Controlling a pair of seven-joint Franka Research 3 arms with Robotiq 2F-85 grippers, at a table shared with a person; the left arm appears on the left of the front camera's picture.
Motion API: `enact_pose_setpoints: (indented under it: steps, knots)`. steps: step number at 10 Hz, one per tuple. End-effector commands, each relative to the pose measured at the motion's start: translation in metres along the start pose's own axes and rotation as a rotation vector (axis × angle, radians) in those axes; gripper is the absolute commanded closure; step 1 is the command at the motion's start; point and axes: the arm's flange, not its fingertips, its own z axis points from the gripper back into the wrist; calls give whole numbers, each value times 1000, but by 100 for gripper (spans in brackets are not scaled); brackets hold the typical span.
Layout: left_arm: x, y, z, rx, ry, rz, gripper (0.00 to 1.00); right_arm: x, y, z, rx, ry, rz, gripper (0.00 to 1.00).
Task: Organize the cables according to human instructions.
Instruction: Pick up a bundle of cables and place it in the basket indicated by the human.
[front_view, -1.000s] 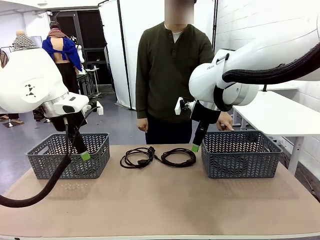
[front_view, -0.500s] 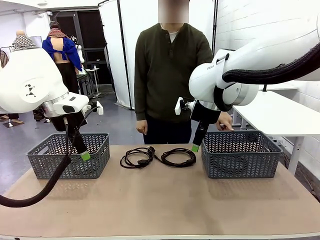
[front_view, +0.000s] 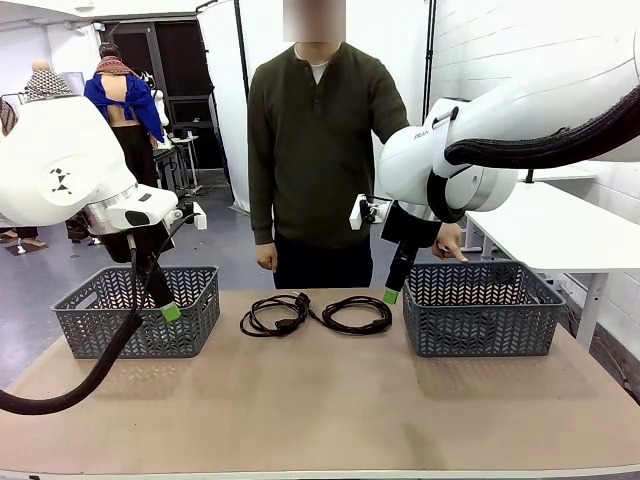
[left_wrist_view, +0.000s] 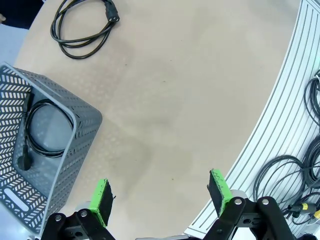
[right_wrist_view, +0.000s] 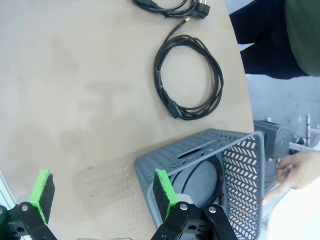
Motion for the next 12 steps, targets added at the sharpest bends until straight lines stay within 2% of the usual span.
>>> enact_pose_setpoints:
  steps: [1,3,5,7,11,12]
  knots:
    - [1,1,2,-3,2,1,0,7,-11,-2,-1,29,30,0]
    - [1,1,2,-3,2,1,0,24,-39,-7,-15,84,120,0]
    - [1,1,2,-3,2,1,0,41,-69,-22,31,132,178,0]
    - [1,1,2,-3,2,1,0,58,-91,-42,80,141,194,0]
    - [1,1,2,-3,2,1,0,77,-99,-92,-32,135,212,0]
    - [1,1,2,-3,2,1,0,79,-98,-100,-28,152,200,0]
